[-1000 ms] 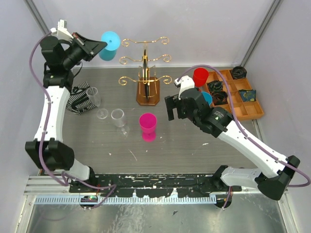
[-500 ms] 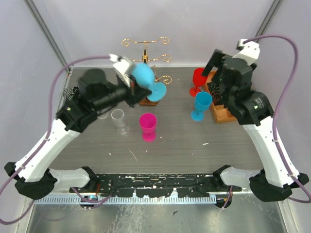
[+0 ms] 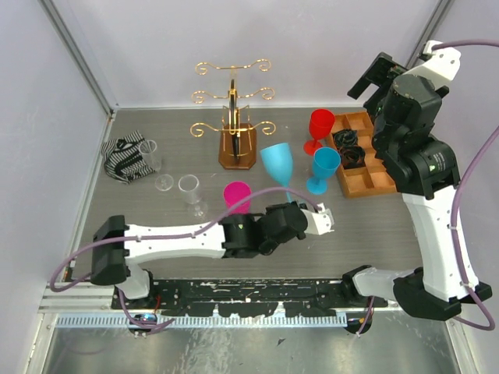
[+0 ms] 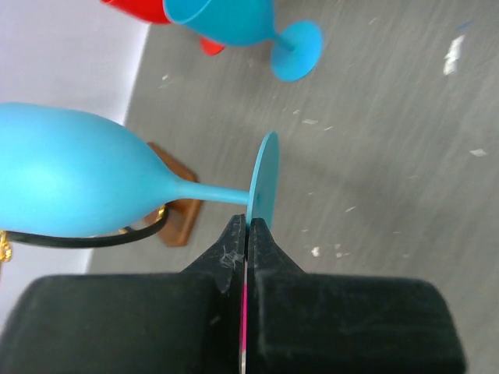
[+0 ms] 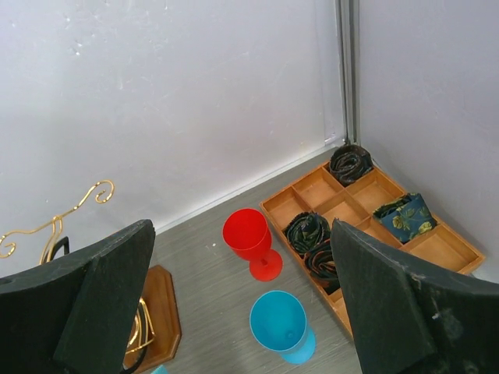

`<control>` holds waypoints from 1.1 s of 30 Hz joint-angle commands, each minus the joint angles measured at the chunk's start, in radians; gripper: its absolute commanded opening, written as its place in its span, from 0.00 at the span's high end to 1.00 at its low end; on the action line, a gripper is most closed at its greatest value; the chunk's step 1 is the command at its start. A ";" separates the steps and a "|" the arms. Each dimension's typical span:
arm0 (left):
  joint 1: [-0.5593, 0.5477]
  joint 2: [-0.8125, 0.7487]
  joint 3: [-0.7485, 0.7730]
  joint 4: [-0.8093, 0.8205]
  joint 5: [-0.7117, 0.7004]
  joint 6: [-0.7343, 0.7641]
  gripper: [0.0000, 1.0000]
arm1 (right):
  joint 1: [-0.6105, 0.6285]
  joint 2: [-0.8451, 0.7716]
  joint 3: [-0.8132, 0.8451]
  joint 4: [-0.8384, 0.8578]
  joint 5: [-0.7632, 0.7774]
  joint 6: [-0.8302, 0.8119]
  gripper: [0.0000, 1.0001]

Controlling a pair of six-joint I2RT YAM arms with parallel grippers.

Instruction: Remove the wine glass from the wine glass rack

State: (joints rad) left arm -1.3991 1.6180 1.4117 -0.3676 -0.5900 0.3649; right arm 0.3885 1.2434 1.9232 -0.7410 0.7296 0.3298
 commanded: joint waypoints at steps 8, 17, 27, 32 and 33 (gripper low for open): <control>-0.067 0.379 -0.293 1.303 -0.444 0.790 1.00 | -0.010 -0.056 -0.012 0.100 0.023 -0.057 0.00; -0.081 0.601 -0.267 1.551 -0.501 0.818 1.00 | -0.011 -0.082 -0.015 0.126 0.040 -0.108 0.00; -0.076 0.758 -0.258 1.540 -0.526 0.755 0.99 | -0.013 -0.117 -0.089 0.144 0.028 -0.098 0.00; -0.066 0.760 -0.263 1.395 -0.517 0.615 1.00 | -0.014 -0.123 -0.097 0.149 0.033 -0.106 0.00; -0.065 0.756 -0.264 1.363 -0.511 0.587 1.00 | -0.013 -0.124 -0.102 0.151 0.035 -0.108 0.00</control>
State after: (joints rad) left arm -1.4719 2.3901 1.1454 1.0805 -1.1019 1.1099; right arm 0.3809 1.1419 1.8267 -0.6510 0.7483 0.2379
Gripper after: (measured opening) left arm 0.009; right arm 0.998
